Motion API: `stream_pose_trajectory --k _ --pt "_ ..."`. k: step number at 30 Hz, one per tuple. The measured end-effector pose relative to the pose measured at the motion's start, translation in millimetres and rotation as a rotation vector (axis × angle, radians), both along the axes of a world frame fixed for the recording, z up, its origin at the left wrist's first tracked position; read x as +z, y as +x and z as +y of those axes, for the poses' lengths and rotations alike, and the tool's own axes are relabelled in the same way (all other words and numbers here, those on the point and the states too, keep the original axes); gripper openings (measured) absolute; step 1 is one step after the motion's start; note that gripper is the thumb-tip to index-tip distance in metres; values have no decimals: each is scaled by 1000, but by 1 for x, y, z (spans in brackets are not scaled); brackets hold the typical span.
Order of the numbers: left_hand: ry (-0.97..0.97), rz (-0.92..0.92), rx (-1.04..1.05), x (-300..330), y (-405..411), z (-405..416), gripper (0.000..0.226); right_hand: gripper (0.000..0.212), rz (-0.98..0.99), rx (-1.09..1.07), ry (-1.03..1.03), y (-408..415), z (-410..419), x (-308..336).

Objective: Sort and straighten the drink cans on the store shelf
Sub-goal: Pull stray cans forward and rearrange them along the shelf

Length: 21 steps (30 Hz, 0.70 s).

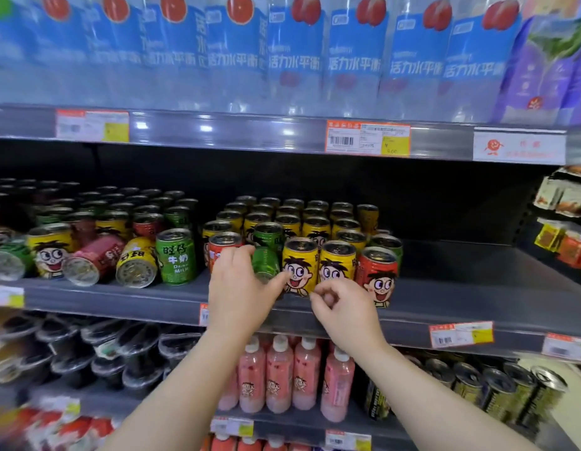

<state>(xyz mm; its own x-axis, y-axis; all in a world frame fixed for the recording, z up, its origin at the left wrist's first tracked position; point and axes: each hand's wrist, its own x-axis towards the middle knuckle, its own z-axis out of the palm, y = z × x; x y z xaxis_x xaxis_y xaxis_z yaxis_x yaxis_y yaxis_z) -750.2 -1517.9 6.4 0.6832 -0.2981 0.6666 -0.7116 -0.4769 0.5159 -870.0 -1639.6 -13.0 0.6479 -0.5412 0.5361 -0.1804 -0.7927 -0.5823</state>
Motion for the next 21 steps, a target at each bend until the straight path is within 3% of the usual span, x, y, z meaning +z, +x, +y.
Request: stream_pose_trajectory --k 4,7,11,15,21 --pt "238 58 95 -26 15 14 76 25 118 -53 -154 23 22 -5" --pt "342 24 138 -28 19 11 67 36 223 -102 -245 35 34 -6" --pt "255 67 33 -29 24 18 47 41 316 -111 -185 47 44 -4" --pt "97 188 -166 -28 26 30 30 47 220 -80 -81 47 47 -2" --pt "-25 276 -322 -17 30 40 54 54 1 -69 34 55 47 13"
